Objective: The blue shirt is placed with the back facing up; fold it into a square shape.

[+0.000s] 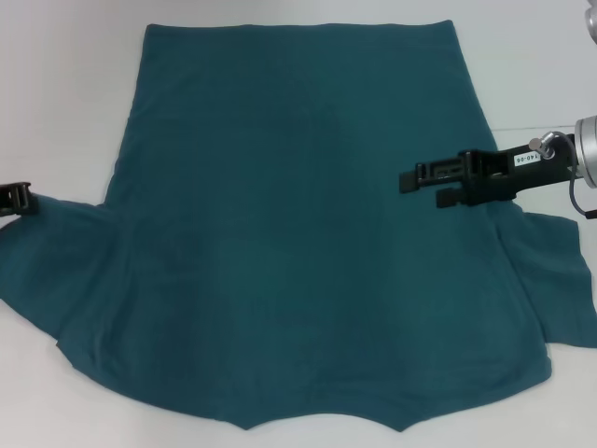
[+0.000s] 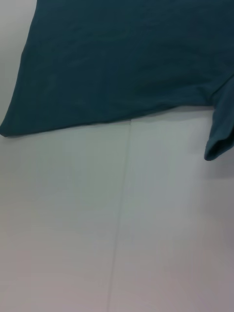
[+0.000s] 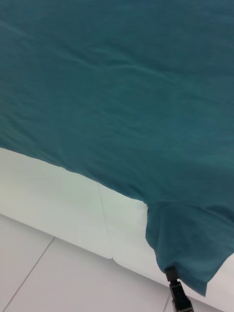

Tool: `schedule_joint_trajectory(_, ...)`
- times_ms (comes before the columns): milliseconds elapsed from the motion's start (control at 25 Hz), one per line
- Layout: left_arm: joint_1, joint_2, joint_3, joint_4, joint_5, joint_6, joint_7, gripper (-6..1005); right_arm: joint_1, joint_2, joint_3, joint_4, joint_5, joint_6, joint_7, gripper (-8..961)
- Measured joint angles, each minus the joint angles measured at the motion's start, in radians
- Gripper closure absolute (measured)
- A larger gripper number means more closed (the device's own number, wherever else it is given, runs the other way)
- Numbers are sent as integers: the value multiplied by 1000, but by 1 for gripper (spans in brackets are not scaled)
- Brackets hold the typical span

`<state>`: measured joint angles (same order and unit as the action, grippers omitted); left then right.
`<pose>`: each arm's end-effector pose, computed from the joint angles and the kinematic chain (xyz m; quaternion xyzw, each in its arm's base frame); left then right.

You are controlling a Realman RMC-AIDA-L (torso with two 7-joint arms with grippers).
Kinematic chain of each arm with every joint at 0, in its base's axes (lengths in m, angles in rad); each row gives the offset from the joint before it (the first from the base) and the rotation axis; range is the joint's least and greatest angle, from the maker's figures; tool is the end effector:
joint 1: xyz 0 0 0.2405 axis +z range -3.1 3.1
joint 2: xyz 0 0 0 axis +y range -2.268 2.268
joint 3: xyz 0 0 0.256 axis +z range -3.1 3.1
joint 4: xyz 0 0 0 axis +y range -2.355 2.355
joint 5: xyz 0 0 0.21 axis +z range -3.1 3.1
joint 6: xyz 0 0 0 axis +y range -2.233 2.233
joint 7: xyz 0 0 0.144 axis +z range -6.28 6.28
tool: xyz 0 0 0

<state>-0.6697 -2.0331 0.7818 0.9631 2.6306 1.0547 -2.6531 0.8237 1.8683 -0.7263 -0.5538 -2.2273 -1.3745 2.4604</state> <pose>-0.2813 0.4294 0.0831 -0.7281 -0.5609 -0.0610 0.3893 0.2336 0.4260 0.0589 -0.7855 0.5877 0.1459 0.1277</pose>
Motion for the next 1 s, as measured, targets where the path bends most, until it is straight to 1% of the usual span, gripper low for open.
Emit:
schedule_joint_trajectory(200, -13, 3, 2, 28, 14, 51, -31, 998, 0, 0, -2, 1, -2, 0, 0, 19)
schedule_joint_trajectory(440, -54, 2, 3, 23, 15, 106, -97, 997, -3, 0, 0, 1, -1, -1, 0, 20)
schedule_joint_trajectory(520, -73, -6, 4, 19, 16, 125, -112, 997, -2, 1, -1, 5, -1, 0, -1, 20)
schedule_joint_trajectory(680, -107, -30, 4, -16, 23, 136, -127, 997, -1, 2, -2, 6, -1, 2, -3, 20)
schedule_joint_trajectory(880, -167, -39, 3, -127, 42, 95, -143, 998, 0, 5, -2, 8, -3, 3, -4, 20)
schedule_joint_trajectory(1000, -195, -52, 8, -175, 47, 56, -143, 998, 0, 5, -2, 8, -3, 4, -5, 20)
